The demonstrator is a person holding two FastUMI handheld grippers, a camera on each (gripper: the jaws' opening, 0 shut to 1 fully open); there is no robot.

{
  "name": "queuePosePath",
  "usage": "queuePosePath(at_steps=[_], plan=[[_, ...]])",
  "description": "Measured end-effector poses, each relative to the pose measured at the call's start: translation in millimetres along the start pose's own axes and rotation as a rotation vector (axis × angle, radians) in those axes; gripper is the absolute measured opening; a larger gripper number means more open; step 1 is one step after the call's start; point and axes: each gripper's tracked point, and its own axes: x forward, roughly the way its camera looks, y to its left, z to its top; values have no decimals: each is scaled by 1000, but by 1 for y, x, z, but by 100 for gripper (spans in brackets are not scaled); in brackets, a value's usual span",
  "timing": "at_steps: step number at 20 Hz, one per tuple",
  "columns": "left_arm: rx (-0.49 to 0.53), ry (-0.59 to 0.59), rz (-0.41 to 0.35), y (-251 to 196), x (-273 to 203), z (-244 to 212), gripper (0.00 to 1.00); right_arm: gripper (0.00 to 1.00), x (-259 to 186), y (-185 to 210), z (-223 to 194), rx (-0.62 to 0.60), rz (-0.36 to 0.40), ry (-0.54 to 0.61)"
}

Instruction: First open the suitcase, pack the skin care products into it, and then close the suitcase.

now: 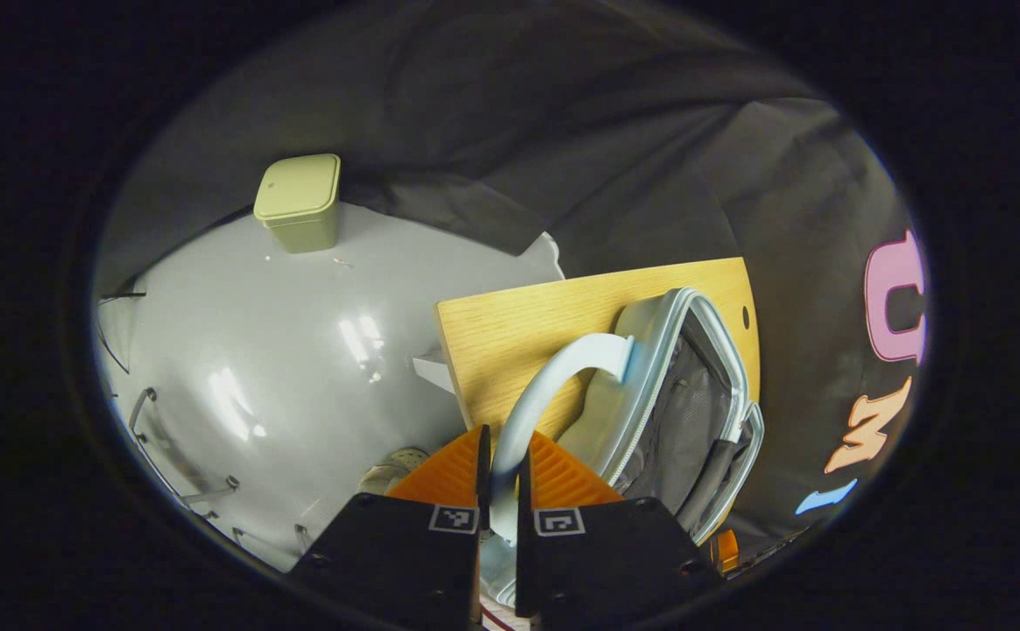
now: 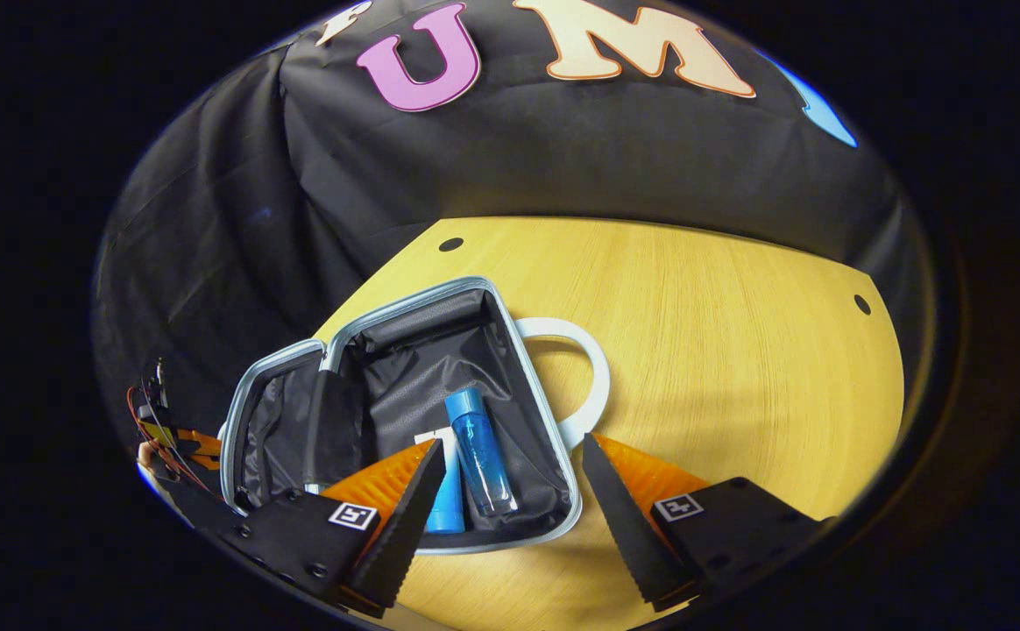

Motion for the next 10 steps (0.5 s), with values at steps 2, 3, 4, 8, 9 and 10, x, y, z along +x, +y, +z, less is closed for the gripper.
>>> queuePosePath(at_steps=[2, 3, 4, 8, 9, 10], plan=[[8, 4, -13, -2, -1, 0, 6, 94, 2, 1, -1, 4, 1, 2], [11, 6, -15, -2, -2, 0, 6, 94, 1, 0, 0, 6, 0, 1], [15, 4, -17, -2, -3, 0, 6, 94, 2, 0, 1, 7, 1, 1], [68, 12, -32, -11, -10, -4, 5, 94, 2, -2, -1, 1, 3, 9], [84, 14, -30, -13, -12, -5, 5, 98, 2, -2, -2, -1, 4, 9], [94, 15, -29, -15, -16, -5, 5, 94, 1, -2, -2, -2, 4, 7]])
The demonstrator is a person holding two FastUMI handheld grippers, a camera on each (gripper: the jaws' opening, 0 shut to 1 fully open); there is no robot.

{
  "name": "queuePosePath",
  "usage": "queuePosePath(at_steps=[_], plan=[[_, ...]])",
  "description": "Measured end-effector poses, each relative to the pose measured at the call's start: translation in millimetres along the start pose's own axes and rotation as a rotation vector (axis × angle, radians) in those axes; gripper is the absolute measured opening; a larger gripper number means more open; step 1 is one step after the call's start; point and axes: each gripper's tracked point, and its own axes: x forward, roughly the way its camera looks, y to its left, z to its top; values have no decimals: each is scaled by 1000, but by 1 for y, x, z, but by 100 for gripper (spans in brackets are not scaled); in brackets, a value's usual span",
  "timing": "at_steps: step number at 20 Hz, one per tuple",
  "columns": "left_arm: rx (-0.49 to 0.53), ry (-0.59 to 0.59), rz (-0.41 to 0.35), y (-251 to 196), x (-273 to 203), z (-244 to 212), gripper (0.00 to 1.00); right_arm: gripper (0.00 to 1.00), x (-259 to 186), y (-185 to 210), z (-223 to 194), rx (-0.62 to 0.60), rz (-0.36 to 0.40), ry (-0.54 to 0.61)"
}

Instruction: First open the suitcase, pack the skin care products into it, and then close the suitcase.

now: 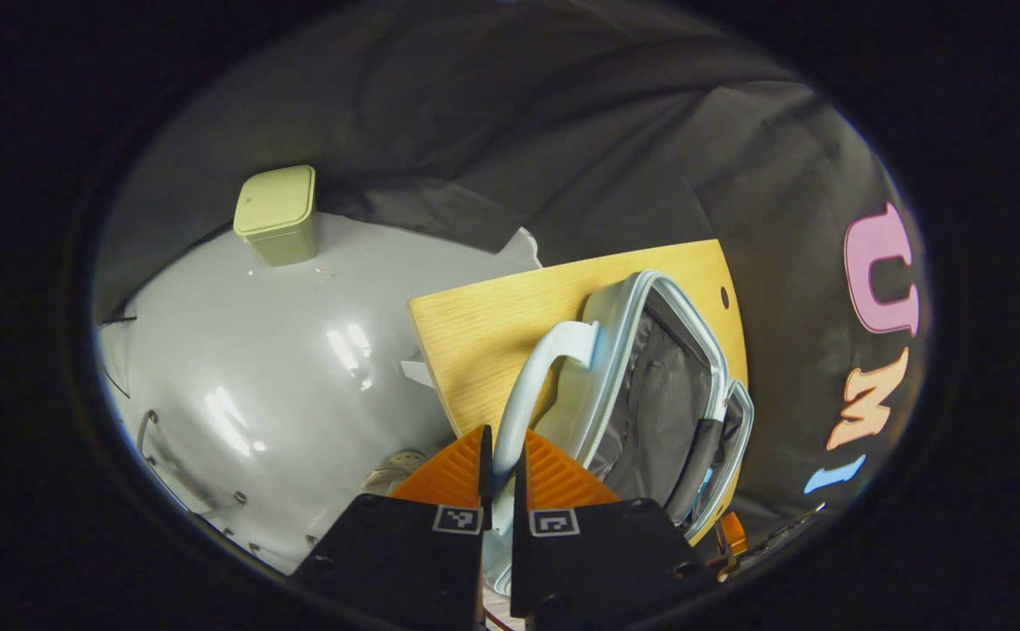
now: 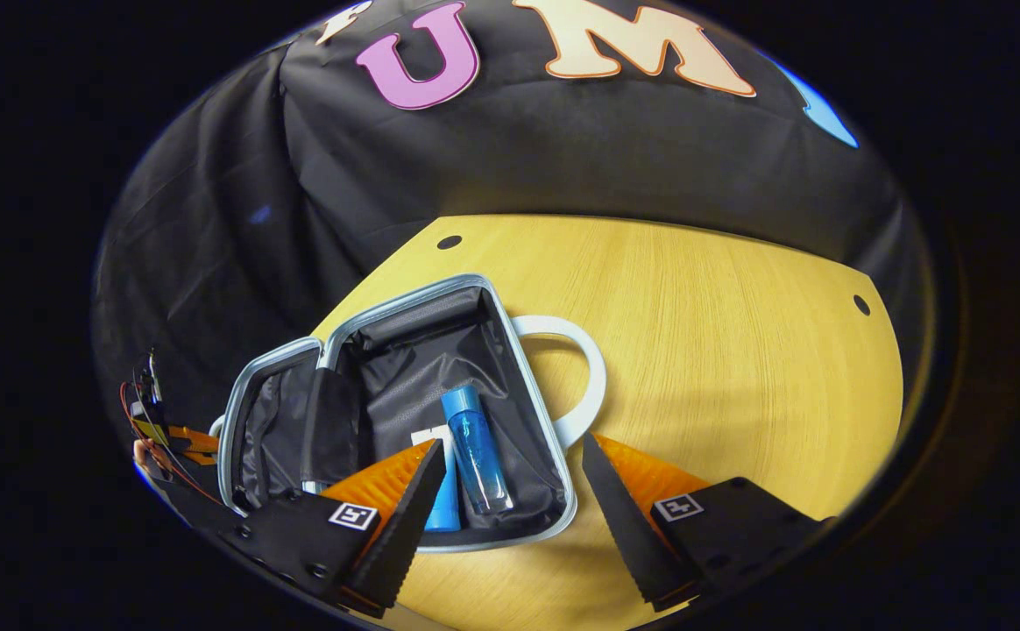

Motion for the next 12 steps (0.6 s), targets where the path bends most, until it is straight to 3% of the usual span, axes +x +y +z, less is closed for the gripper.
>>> queuePosePath(at_steps=[8, 12], plan=[[70, -73, -100, -52, -59, 5, 3, 94, -6, 1, -3, 4, 4, -22], [190, -112, -128, -86, -85, 3, 1, 94, -15, -8, -7, 20, -13, -40]])
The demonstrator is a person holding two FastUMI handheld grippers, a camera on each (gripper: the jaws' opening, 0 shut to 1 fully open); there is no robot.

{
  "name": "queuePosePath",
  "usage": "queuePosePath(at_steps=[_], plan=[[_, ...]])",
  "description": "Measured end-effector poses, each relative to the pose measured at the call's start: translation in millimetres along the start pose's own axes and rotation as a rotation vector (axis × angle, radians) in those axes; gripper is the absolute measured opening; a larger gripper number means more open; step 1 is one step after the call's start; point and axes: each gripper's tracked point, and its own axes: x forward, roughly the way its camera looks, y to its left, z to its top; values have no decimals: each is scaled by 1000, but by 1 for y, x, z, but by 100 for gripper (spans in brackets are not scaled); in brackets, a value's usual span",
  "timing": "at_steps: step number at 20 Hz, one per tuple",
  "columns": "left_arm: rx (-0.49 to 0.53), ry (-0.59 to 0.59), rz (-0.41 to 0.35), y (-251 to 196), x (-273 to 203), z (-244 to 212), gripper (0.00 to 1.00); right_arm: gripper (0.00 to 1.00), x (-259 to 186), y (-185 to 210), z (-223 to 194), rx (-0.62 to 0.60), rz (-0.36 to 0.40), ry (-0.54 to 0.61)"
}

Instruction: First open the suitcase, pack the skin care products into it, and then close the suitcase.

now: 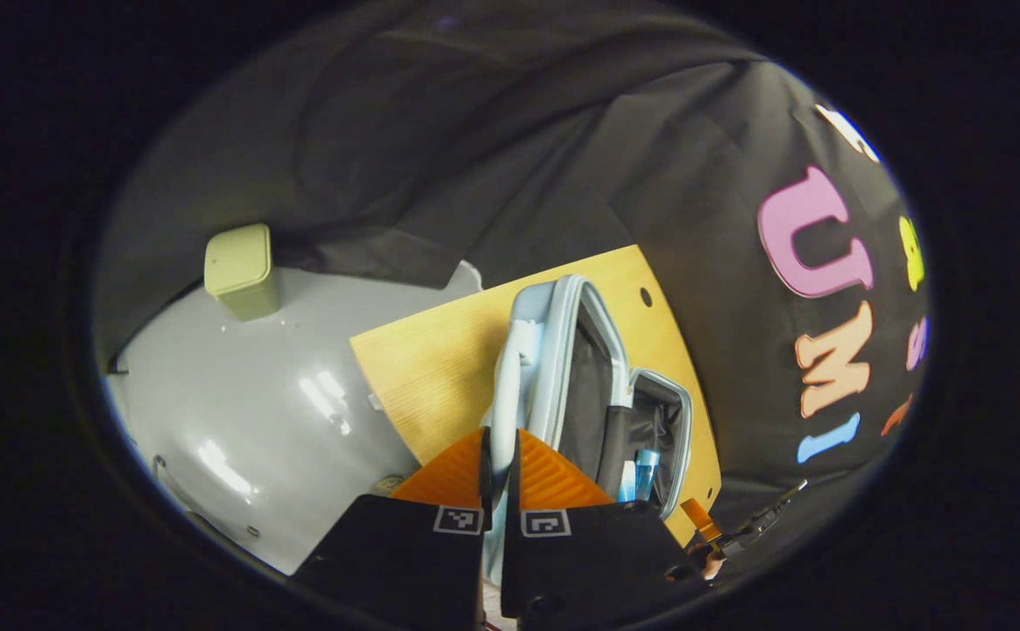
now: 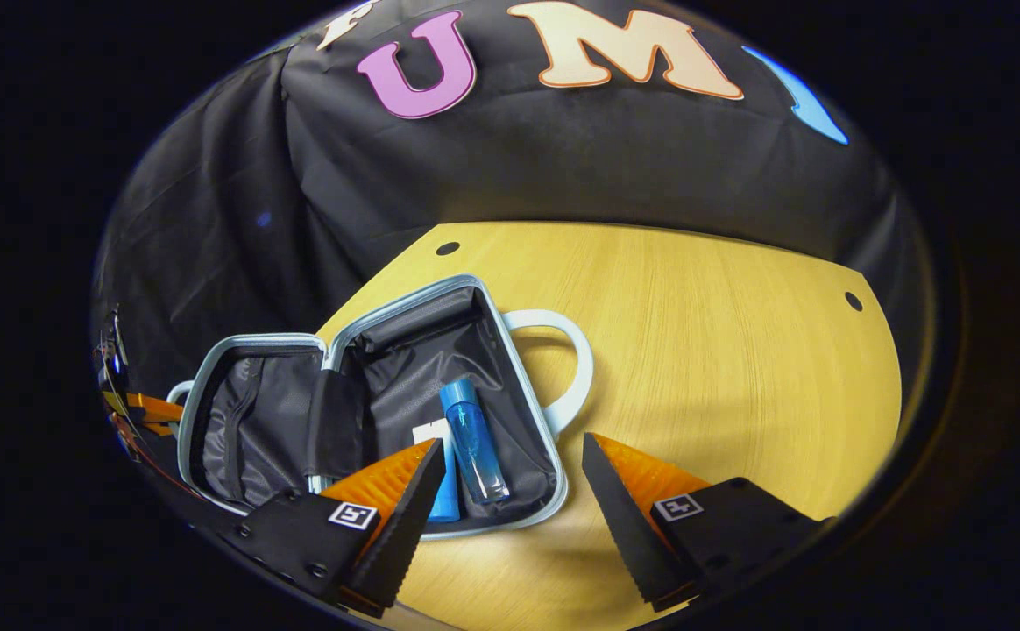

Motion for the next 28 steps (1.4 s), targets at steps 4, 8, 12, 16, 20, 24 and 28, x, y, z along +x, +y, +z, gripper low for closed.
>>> queuePosePath(at_steps=[4, 8, 12, 16, 20, 24, 28], plan=[[79, 19, 15, -29, -14, -3, 1, 98, -14, -14, -4, 47, -23, -22], [147, 25, -13, -69, -26, -9, 2, 98, -27, -31, -10, 84, -51, -39], [238, 40, -92, -123, -37, -18, 4, 98, -41, -48, -21, 128, -70, -38], [295, 43, -177, -178, -38, -25, 5, 94, -59, -71, -26, 141, -100, -47], [361, 88, -301, -242, -30, -40, 5, 98, -78, -90, -26, 168, -133, -68], [441, 155, -394, -295, -11, -60, 5, 94, -97, -104, -27, 203, -180, -91], [494, 249, -461, -341, 10, -100, 6, 98, -115, -109, -30, 233, -221, -115]])
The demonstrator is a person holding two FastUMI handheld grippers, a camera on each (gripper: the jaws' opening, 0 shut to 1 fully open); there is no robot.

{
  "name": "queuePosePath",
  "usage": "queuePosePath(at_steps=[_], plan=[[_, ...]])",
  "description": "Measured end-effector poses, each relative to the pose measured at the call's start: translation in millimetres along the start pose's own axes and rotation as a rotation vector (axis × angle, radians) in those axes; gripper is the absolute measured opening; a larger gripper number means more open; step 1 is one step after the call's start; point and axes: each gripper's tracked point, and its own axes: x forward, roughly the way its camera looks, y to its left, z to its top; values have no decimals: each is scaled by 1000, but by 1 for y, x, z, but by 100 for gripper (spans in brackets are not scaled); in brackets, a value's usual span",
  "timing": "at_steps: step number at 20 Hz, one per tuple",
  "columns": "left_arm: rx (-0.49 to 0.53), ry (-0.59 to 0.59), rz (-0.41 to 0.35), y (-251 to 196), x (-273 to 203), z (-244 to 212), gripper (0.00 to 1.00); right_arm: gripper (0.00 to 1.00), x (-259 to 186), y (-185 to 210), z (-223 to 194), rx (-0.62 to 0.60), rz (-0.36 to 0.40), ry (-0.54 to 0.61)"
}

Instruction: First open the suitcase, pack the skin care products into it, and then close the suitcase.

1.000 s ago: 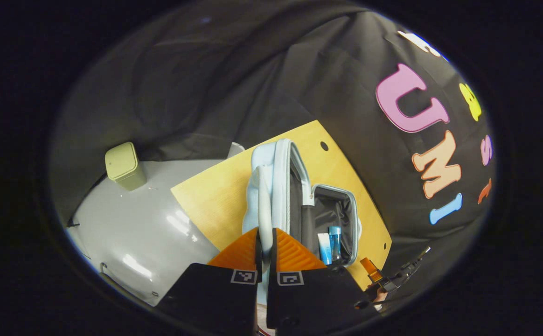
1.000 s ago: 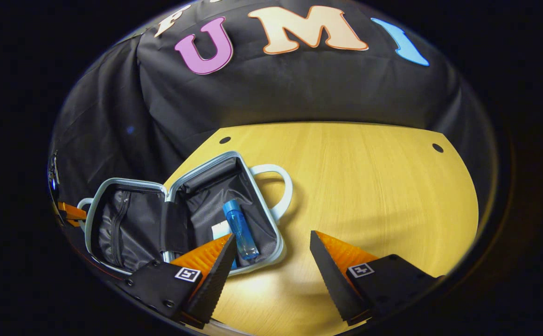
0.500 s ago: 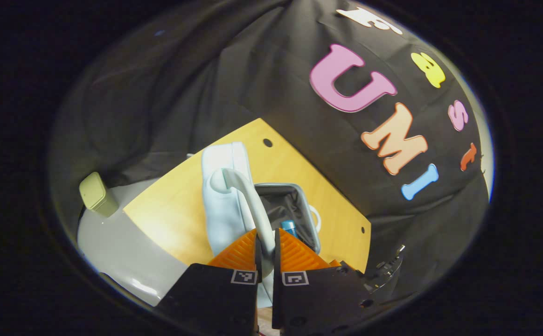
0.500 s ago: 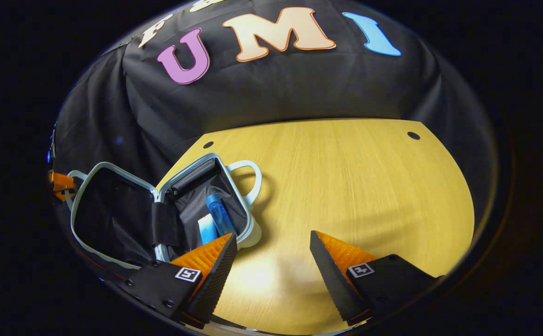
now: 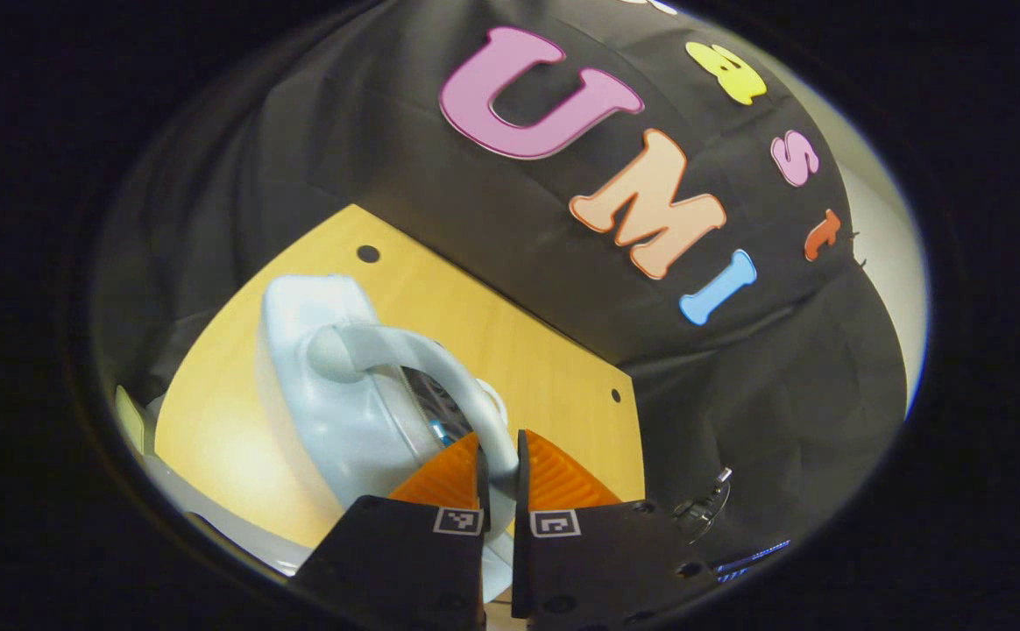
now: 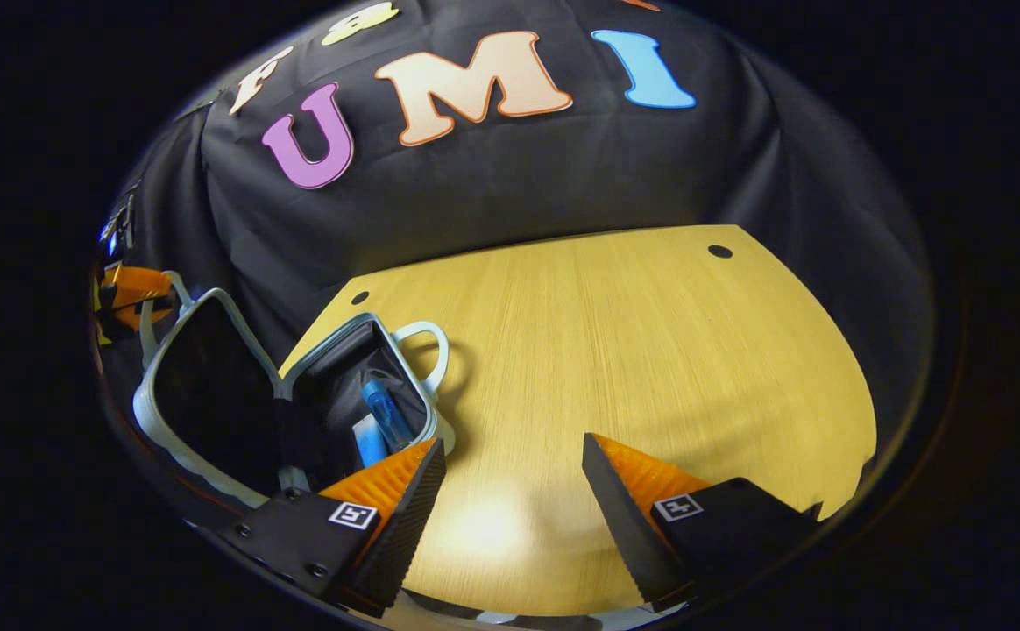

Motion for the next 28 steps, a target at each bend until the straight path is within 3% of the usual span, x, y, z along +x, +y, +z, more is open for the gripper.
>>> queuePosePath(at_steps=[4, 5, 8, 9, 10, 12, 13, 14, 18, 19, 20, 28], plan=[[21, 107, -46, -26, 55, -11, 6, 98, -17, -7, 0, 34, -31, -27], [30, 139, -49, -32, 68, -16, 6, 94, -21, -9, -1, 37, -41, -27], [52, 222, -38, -39, 102, -30, 6, 94, -31, -18, -1, 38, -82, -34], [51, 244, -31, -39, 114, -33, 6, 98, -34, -19, 0, 44, -87, -40], [46, 265, -22, -40, 125, -37, 6, 94, -38, -20, 1, 51, -92, -43], [40, 305, 6, -39, 146, -44, 6, 98, -45, -24, -1, 63, -104, -47], [36, 323, 23, -37, 156, -47, 6, 94, -47, -27, -2, 69, -111, -51], [31, 340, 41, -35, 167, -51, 6, 98, -49, -29, -2, 74, -114, -52], [20, 388, 95, -27, 202, -63, 6, 98, -53, -41, -7, 78, -131, -48], [17, 398, 110, -24, 209, -66, 6, 94, -55, -45, -8, 76, -135, -48], [14, 410, 125, -21, 216, -69, 7, 98, -57, -47, -7, 74, -137, -50], [-4, 470, 275, 12, 257, -99, 11, 94, -63, -79, -9, 85, -175, -70]])
